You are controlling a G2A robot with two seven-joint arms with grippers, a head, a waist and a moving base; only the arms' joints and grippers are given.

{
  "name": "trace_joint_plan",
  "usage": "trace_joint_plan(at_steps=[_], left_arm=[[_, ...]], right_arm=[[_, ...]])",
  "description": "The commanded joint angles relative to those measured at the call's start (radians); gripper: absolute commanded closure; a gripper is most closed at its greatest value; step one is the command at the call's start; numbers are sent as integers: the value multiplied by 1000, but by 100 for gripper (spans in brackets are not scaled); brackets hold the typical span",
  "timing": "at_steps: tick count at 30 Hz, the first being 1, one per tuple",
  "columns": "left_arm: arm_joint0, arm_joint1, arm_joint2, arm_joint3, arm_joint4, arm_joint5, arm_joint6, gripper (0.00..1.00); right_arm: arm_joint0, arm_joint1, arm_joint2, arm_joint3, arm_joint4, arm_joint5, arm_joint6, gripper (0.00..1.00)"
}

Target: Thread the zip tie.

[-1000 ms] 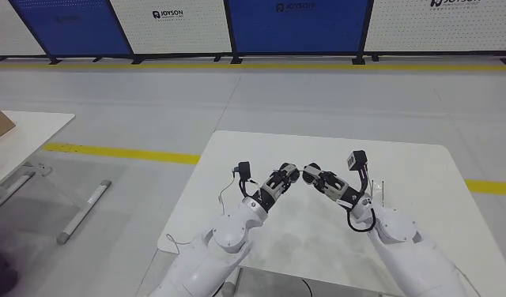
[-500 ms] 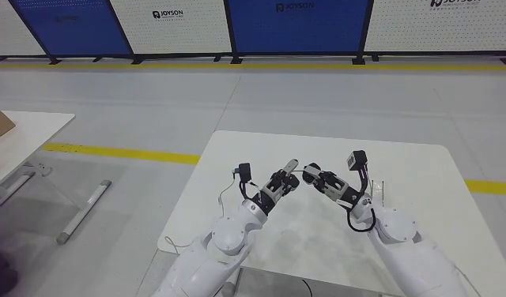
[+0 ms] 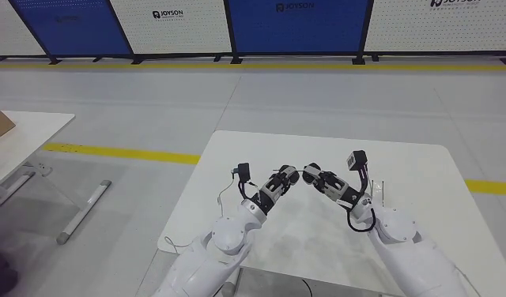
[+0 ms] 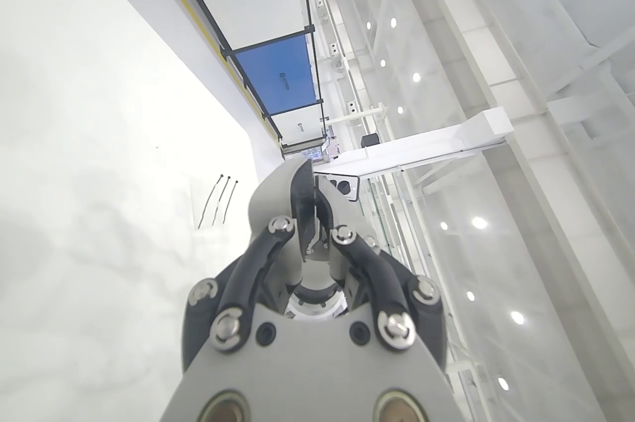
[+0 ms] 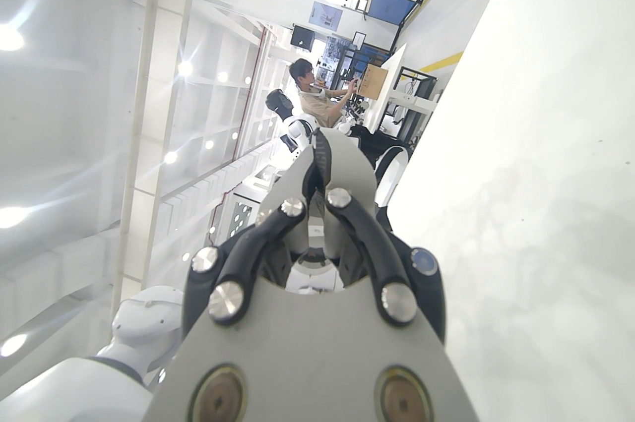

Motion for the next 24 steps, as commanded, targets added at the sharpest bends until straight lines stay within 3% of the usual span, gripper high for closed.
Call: trace_joint_plan(at_steps=[1,9,22,24], left_arm=[[-1,-1,0,2,0,-1,-1,100],[3,-3,3,-4,28,-4,10,100],[24,0,-16,-29,39,-6,-10,100],[26,0,-20,-31,43,-5,-11,100]], right_arm=[[0,0,0,0,0,0,0,100],[0,0,0,0,0,0,0,100],[-30,-3,29,-44,-33,47,-8,100],[-31,-3,34,-47,-31,57,-3,16]])
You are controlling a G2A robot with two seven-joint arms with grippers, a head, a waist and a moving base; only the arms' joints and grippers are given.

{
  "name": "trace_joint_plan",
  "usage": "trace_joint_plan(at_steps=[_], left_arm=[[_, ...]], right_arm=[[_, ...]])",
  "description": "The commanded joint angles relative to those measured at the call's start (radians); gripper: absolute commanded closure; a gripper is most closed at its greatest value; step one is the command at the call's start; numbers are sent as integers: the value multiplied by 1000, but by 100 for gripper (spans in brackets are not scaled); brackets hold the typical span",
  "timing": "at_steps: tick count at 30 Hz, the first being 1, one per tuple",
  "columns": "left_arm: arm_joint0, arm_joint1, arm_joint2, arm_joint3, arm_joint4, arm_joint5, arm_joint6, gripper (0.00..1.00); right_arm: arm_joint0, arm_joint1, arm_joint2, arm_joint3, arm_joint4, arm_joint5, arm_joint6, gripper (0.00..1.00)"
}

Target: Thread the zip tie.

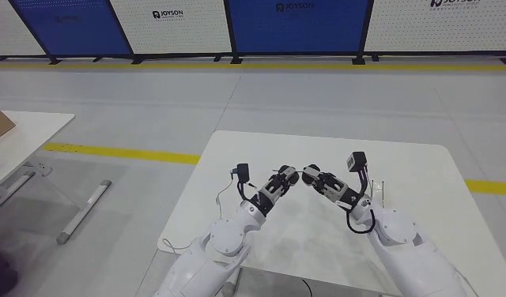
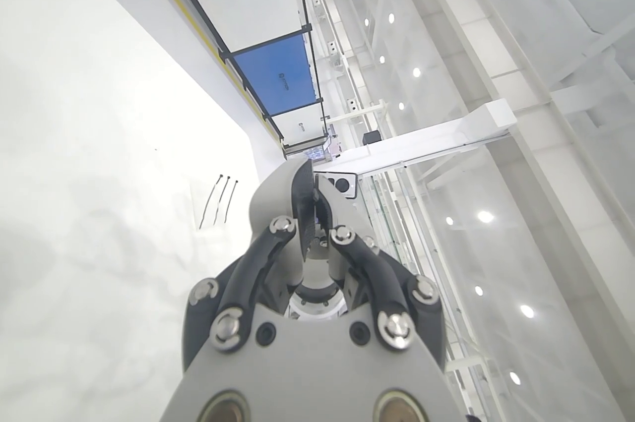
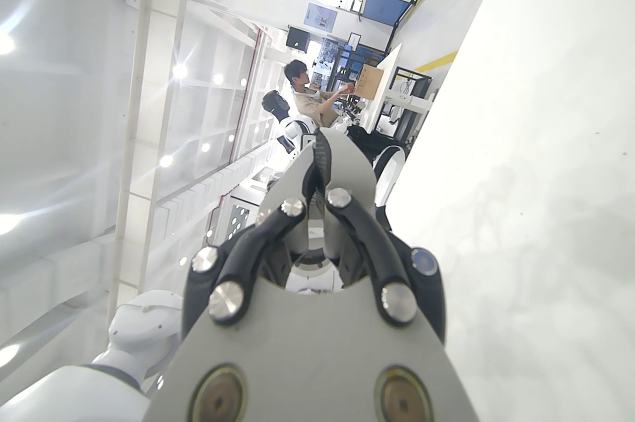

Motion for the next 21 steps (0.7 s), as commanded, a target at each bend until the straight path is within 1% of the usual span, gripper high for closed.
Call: trace_joint_plan(at_steps=[1,8,11,13,17,18,20,21], left_arm=[[2,0,-3,-1,5,2,-1,100],[5,1,-9,-3,22,13,2,100],[12,3,-21,-7,24,12,-5,100],[22,6,-36,-14,2,11,-32,100],[63,17,-82,-48,-4,-3,-77,100],[78,20,-97,-62,-18,-8,-94,100],[96,25,-117,-79,-34,-6,-120,100],[99,26,-120,-82,-38,-4,-125,100]], right_arm=[[-1,0,6,-4,2,8,5,0],[-15,1,34,-17,12,26,22,0],[-26,4,57,-20,18,36,15,0],[-37,7,77,-26,25,36,14,0],[-67,16,120,-41,28,41,8,0],[-75,18,131,-47,26,44,4,0],[-75,18,131,-47,26,44,4,0],[-75,18,131,-47,26,44,4,0]])
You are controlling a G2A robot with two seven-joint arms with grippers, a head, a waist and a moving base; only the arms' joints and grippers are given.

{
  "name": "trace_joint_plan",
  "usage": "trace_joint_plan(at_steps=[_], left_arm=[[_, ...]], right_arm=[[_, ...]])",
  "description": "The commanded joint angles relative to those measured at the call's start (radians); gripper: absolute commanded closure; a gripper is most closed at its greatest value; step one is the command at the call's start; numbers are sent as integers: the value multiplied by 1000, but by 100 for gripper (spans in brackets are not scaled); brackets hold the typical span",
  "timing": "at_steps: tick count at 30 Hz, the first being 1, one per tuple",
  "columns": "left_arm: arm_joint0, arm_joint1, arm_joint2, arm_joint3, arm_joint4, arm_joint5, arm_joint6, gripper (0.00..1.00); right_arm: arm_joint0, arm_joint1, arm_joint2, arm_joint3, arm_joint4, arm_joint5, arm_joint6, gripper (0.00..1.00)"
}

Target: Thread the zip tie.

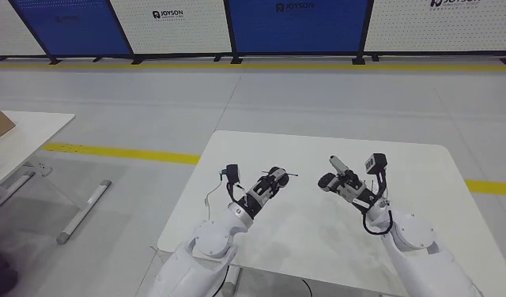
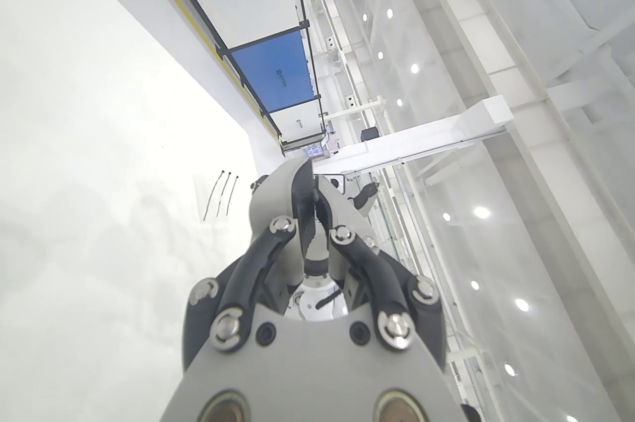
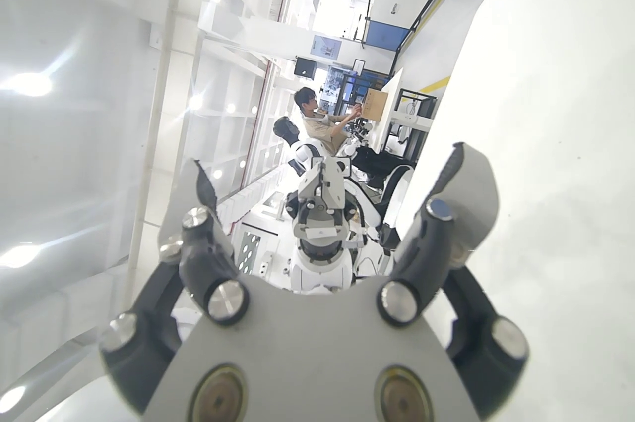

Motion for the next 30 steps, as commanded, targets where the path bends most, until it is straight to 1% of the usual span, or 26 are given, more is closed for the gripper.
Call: trace_joint_plan(at_steps=[1,9,10,12,14,16,17,19,20,23,24,27,30], left_arm=[[4,1,-3,-3,-4,3,-6,100],[4,0,-3,-3,-8,3,-5,100],[6,0,-5,-6,-45,2,-23,100],[13,4,-30,-12,-70,-16,-42,100],[36,8,-63,-37,-117,-40,-69,100],[58,12,-92,-64,-146,-59,-93,100],[75,15,-110,-89,-165,-72,-104,100],[101,18,-133,-126,-182,-88,-122,100],[118,20,-146,-156,-194,-98,-132,100],[154,25,-172,-220,-207,-114,-154,100],[168,26,-180,-249,-204,-125,-157,100],[198,28,-191,-303,-195,-142,-167,100],[220,31,-197,-343,-191,-155,-182,100]], right_arm=[[1,0,-1,0,0,0,0,0],[1,0,-1,0,0,0,0,0],[1,0,-1,0,0,0,0,0],[1,0,-1,0,0,0,0,0],[1,0,-1,0,0,0,0,0],[1,0,-1,0,0,0,0,0],[1,0,-1,0,0,0,0,0],[1,0,-1,0,0,0,0,0],[1,0,-1,0,0,0,0,0],[1,0,-1,0,0,0,0,0],[1,0,-1,0,0,0,0,0],[1,0,-1,0,0,0,0,0],[1,0,-1,0,0,0,0,0]])
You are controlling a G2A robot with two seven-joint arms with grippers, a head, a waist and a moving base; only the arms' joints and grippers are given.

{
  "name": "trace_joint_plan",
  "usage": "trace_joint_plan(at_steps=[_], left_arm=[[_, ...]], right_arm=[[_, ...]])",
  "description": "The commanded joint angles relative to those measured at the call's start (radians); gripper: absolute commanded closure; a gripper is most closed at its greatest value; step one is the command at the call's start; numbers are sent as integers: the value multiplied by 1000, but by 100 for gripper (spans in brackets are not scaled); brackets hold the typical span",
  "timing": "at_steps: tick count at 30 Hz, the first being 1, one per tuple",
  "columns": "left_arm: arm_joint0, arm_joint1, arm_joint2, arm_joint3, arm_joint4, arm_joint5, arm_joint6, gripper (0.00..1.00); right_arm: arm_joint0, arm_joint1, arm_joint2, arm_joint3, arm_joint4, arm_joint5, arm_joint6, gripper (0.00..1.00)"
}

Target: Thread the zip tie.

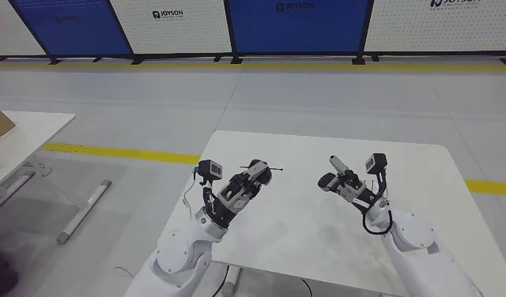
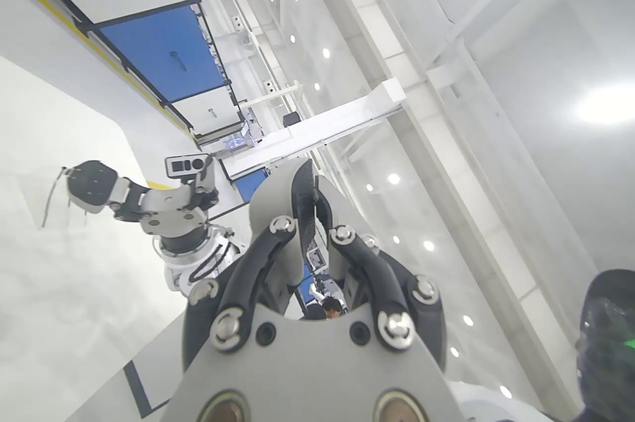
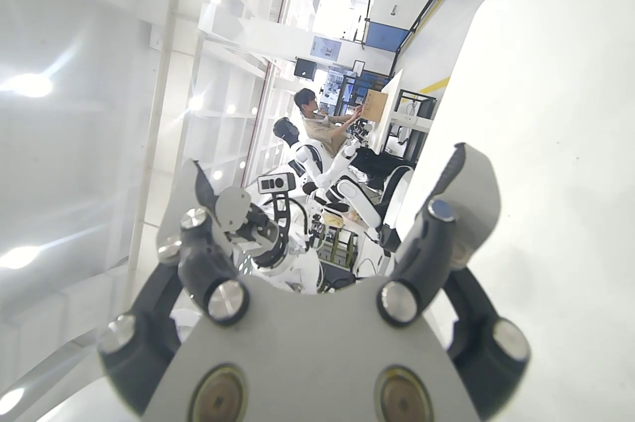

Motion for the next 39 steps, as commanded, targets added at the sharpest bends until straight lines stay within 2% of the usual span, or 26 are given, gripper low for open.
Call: trace_joint_plan(at_steps=[1,8,25,28,33,39], left_arm=[[14,1,-2,-25,-3,-7,-13,100],[46,5,-10,-70,12,-15,-24,100],[43,5,-9,-71,13,-10,-21,100],[30,4,1,-85,-26,-6,-34,100],[38,6,-6,-105,-118,-2,-77,100],[41,8,-17,-106,-115,9,-84,100]], right_arm=[[0,0,0,0,0,0,0,0],[0,0,0,0,0,0,0,0],[0,0,0,0,0,0,0,0],[0,0,0,0,0,0,0,0],[0,0,0,0,0,0,0,0],[0,0,0,0,0,0,0,0]])
